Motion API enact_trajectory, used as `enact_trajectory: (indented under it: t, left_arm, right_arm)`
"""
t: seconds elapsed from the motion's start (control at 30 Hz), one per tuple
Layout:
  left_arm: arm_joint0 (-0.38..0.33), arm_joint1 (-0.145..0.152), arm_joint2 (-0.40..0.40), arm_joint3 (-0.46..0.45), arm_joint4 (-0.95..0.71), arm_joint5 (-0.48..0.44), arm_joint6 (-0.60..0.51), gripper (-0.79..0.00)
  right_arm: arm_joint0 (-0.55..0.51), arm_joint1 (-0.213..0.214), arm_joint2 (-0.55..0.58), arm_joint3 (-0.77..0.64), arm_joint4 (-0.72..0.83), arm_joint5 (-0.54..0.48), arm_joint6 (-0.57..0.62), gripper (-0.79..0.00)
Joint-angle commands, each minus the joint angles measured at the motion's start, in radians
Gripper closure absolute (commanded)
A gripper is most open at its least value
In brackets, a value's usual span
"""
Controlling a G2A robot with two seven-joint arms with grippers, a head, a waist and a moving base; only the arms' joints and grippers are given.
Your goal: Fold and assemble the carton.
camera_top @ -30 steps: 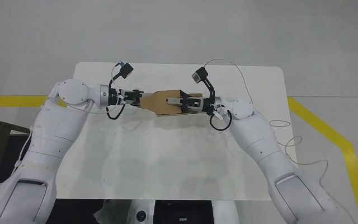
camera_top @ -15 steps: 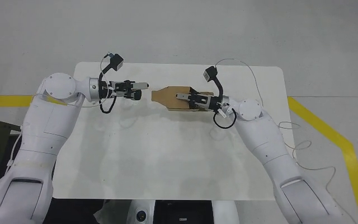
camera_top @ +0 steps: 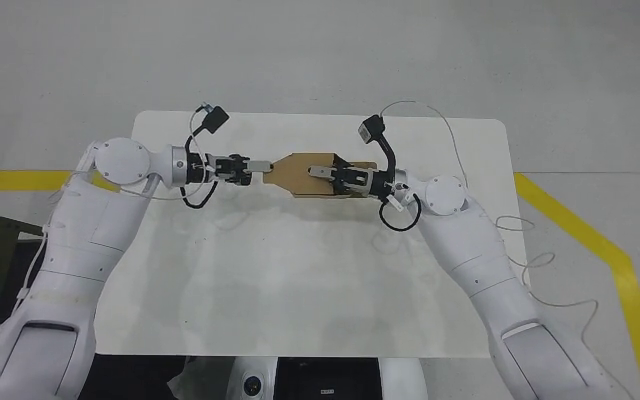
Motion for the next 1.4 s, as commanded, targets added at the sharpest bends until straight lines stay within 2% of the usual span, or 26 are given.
enact_trajectory:
  t: [0.0, 1.37]
  left_arm:
    - [0.0, 0.0, 0.003, 0.002, 0.003, 0.001, 0.002, -0.785]
    - [-0.001, -0.012, 0.043, -0.003, -0.063, 0.0, -0.051, -0.785]
  right_arm:
    - [0.001, -0.001, -0.002, -0.003, 0.006, -0.003, 0.003, 0.0]
    - [0.063, -0.062, -0.09, 0.097, 0.155, -0.082, 0.057, 0.0]
